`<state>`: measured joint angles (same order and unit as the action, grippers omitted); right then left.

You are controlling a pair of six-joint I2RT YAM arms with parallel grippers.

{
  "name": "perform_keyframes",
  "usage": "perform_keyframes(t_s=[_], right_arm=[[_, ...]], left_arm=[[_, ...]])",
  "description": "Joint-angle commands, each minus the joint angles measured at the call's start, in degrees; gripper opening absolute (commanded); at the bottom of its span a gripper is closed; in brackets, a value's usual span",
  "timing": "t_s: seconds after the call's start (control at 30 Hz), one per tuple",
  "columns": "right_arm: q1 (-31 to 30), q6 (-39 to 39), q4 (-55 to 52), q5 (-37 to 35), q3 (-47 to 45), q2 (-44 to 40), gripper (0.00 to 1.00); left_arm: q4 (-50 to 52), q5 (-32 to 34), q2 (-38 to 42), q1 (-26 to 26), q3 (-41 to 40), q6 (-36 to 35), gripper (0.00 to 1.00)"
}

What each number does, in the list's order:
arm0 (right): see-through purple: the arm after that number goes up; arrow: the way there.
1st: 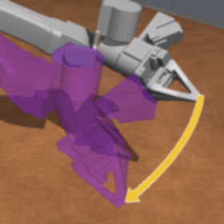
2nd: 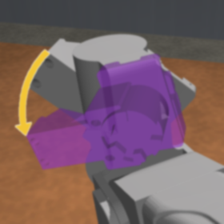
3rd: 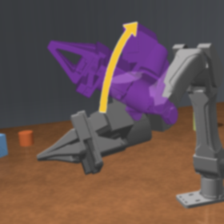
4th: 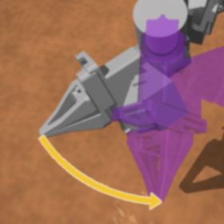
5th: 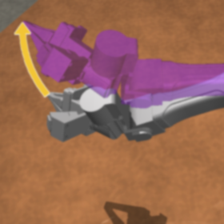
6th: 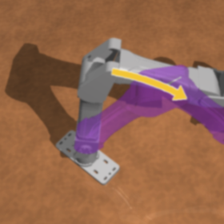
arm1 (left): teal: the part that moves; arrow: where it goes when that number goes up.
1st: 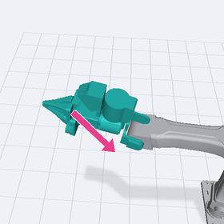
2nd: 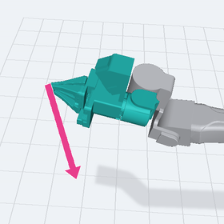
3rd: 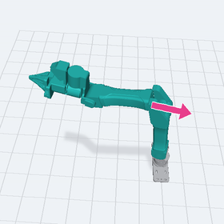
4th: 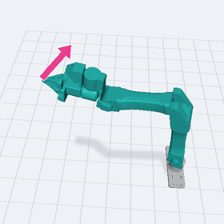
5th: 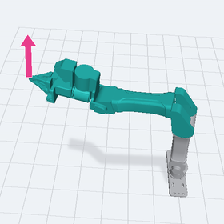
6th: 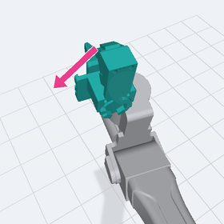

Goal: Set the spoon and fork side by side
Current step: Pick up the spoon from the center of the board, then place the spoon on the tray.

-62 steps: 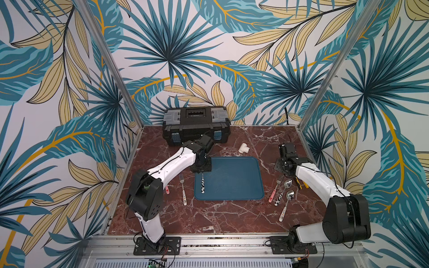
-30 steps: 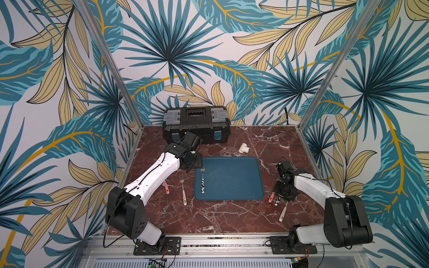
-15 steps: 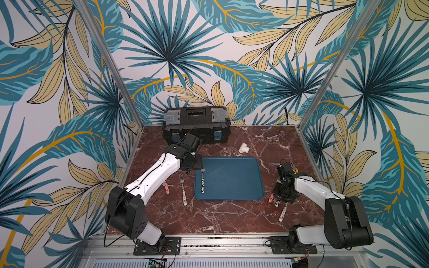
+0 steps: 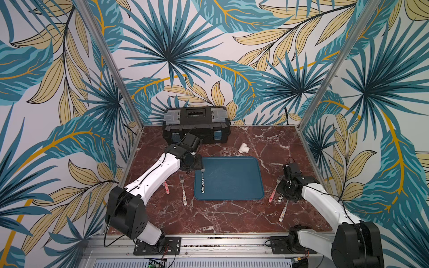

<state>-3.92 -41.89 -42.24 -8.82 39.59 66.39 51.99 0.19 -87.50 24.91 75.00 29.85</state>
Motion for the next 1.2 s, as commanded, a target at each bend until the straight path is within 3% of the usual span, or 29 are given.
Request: perform_keyframes(t_s=[0.0,0.23,0.5,0.67,1.17], right_arm=[[-3.8,-0.8,-3.7,-0.4,3.2,0.2,0.03],[-26.0,-4.8,-4.0,-2.3,18.9,13.9,0.03],[-40.1,-9.6,1.3,2.0,37.9,34.4,0.03],[-45.0,-11.9,2.1,5.3,46.6,43.8,0.03],[-47.0,-12.2,1.7,8.8,56.0,55.3,0.03]], left_arm=[[-0.1,0.5,0.6,-0.2,0.3,-0.5,0.57],[1.2,1.7,1.7,-0.8,0.8,-0.8,0.57],[1.3,1.3,3.8,-2.3,-1.2,-0.2,0.58],[2.1,1.8,3.5,-2.8,-1.2,-0.5,0.58],[1.8,1.2,2.9,-3.6,-2.1,-1.0,0.58]])
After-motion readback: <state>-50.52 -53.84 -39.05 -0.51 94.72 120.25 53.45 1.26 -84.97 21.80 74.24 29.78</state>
